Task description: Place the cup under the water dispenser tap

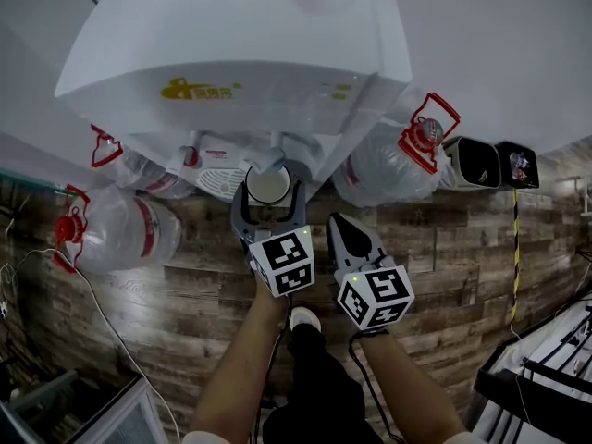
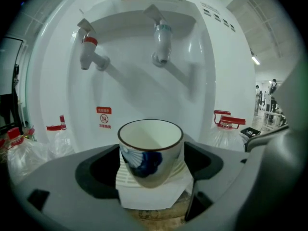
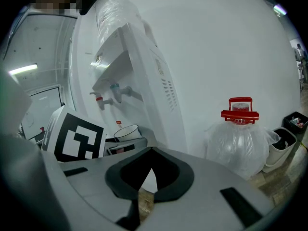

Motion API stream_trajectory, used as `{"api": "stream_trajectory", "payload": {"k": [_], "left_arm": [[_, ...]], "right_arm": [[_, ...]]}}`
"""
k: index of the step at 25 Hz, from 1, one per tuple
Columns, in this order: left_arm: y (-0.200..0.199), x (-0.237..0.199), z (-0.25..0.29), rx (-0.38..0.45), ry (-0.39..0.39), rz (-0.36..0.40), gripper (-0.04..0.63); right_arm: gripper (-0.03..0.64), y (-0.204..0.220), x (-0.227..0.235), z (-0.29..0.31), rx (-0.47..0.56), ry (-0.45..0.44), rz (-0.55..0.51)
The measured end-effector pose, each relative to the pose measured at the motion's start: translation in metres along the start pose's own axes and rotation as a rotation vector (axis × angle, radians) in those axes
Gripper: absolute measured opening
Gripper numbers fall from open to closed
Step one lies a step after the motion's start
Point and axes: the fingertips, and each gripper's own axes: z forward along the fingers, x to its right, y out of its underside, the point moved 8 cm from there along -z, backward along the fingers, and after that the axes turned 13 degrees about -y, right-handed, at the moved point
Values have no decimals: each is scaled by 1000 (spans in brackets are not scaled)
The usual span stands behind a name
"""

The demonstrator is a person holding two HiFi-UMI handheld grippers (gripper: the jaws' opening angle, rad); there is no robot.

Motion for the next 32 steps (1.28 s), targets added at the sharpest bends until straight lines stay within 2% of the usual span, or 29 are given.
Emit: {"api": "stream_trajectory", "payload": {"k": [5, 9, 17, 23, 29, 32], "left_arm": [[-7, -10, -36, -19, 2, 11, 445], [-19, -26, -98, -39, 16, 13, 443], [-71, -74, -281, -43, 67, 50, 442], [-116, -97, -427, -51, 145, 48, 428], [-159, -106, -565, -31, 174, 94, 352], [-189, -104, -615, -25, 199, 79, 313]], "right_arm": [[20, -10, -24, -27, -3, -8, -13], [20, -26, -59, -74, 37, -1, -25], [20, -69, -175, -217, 61, -57, -106], [20, -93, -248, -324, 64, -61, -121], [20, -122, -325, -418, 91, -75, -135], [20, -148, -358, -450, 92, -91, -157]]}}
